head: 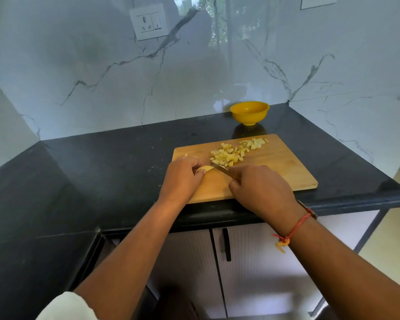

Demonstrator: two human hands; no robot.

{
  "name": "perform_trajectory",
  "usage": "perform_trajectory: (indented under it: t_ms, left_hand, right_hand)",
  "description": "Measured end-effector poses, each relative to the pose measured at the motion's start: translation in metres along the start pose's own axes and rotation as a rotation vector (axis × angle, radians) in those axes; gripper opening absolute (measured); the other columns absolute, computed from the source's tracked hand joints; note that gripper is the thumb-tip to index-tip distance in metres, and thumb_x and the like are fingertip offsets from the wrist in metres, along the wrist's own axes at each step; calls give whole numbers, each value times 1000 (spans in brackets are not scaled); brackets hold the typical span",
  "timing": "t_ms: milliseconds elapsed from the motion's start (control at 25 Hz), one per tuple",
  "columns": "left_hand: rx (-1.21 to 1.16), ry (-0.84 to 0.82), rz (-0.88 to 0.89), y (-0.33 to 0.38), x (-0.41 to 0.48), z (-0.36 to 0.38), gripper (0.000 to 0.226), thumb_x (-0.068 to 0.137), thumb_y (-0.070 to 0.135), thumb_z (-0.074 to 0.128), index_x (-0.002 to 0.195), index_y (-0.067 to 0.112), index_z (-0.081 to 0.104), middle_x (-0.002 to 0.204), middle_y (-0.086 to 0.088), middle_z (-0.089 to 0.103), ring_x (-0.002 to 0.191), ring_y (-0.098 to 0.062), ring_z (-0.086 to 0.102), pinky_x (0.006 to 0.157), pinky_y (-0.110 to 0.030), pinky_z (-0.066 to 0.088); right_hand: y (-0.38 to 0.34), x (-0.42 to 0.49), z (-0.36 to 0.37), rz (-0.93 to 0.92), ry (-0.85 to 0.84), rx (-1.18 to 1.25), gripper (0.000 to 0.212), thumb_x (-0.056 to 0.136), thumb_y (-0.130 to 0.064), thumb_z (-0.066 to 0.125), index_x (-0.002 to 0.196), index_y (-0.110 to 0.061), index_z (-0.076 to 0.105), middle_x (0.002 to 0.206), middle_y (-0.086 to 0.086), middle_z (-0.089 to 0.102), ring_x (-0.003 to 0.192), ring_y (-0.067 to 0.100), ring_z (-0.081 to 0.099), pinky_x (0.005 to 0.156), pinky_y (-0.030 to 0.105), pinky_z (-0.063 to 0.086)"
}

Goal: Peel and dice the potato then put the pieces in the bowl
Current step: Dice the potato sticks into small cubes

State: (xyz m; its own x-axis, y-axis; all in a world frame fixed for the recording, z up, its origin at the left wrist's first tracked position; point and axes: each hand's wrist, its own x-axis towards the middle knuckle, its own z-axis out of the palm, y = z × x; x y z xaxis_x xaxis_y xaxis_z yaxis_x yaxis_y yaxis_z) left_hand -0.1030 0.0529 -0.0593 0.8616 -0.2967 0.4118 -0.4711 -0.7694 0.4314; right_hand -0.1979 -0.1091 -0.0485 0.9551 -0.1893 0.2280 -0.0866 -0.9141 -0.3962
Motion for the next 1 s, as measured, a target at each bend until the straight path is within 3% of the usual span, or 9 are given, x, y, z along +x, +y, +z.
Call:
perform_trajectory:
  t_ms: [120, 320, 520, 760, 1000]
  left_hand:
    - [86, 26, 18, -1, 1, 2, 19, 95, 30, 63, 106, 21, 76, 105, 2, 64, 88, -3, 48, 79, -17, 33]
    - [65, 34, 9, -2, 2, 3, 28, 97, 29, 62, 122, 22, 69, 118, -1, 62, 105, -12, 55, 86, -19, 36]
    - [93, 3, 17, -1, 4, 6, 26, 96, 31, 62, 119, 20, 71, 117, 1, 63, 107, -9, 55, 87, -17, 33]
    - [73, 17, 28, -5, 5, 8, 21, 96, 30, 63, 112, 21, 74, 107, 4, 68, 91, -3, 53, 82, -16, 36]
    - [51, 2, 30, -4, 8, 10, 17, 95, 27, 65, 104, 18, 77, 99, 3, 72, 89, -5, 58, 87, -19, 42]
  right_hand:
    - [-3, 1, -7, 8, -25, -53, 36, 99, -35, 46, 132, -37, 62, 102, -1, 65, 87, 18, 62, 73, 35, 57]
    - [-4, 1, -8, -6, -6, -39, 40, 100, -35, 45, 139, -40, 56, 97, -2, 61, 82, 16, 59, 71, 33, 56]
    - [-8, 2, 0, -41, 23, -42, 44, 102, -36, 43, 146, -42, 45, 114, 3, 63, 90, 18, 61, 71, 31, 55]
    - [-11, 7, 6, -52, 5, -48, 46, 103, -33, 42, 148, -44, 42, 99, -1, 59, 83, 15, 55, 69, 30, 51]
    - [-17, 14, 13, -49, -52, -93, 50, 102, -30, 40, 149, -46, 39, 81, -5, 46, 81, 17, 56, 72, 34, 55]
